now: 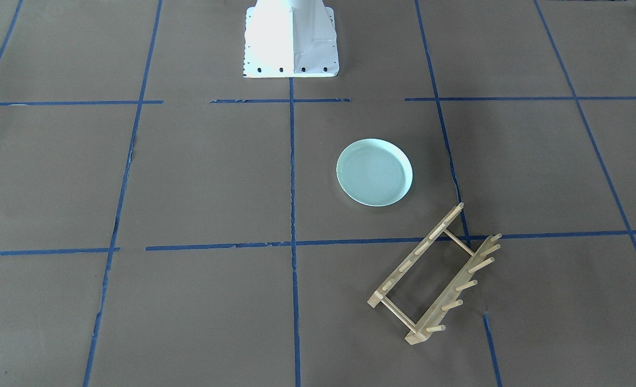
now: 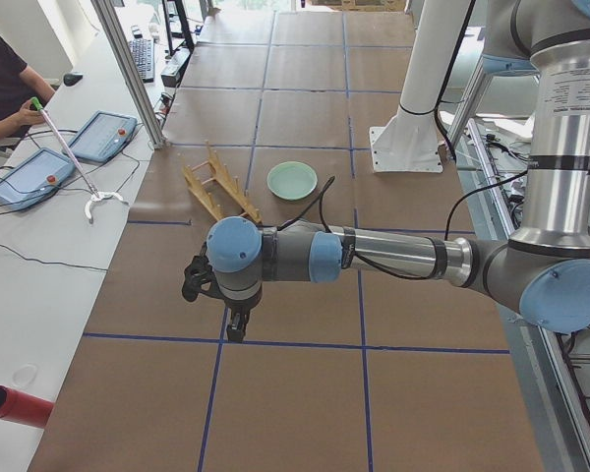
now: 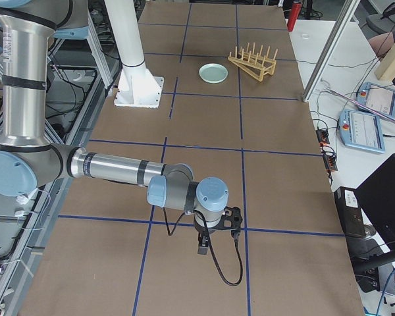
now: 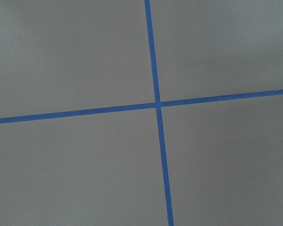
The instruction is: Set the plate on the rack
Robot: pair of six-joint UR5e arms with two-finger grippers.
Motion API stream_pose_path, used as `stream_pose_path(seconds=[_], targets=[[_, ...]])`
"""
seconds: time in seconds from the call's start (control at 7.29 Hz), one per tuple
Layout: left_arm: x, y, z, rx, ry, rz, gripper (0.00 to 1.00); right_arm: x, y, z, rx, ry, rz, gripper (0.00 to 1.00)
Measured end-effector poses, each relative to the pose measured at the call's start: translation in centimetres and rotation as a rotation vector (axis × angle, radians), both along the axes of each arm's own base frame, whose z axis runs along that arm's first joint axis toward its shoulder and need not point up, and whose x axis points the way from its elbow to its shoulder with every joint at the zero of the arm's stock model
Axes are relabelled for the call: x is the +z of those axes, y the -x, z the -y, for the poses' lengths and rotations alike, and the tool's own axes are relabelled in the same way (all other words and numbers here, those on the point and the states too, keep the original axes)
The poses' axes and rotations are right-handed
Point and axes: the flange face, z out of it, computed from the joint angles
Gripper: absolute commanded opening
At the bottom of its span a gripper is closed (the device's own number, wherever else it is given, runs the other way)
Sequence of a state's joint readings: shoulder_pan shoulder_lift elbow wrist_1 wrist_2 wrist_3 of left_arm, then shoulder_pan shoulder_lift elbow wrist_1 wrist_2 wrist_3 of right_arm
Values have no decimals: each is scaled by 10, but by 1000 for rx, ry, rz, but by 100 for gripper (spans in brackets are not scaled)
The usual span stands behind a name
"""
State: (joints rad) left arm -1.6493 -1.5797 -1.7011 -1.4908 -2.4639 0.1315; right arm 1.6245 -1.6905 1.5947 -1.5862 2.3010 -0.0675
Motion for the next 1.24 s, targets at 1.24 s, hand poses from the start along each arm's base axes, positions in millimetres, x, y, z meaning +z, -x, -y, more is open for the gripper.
stream_pose_path(seconds=[1.24], targets=[[-342, -467, 30, -214, 294, -29, 100, 0, 0, 0, 0, -1, 0, 100]])
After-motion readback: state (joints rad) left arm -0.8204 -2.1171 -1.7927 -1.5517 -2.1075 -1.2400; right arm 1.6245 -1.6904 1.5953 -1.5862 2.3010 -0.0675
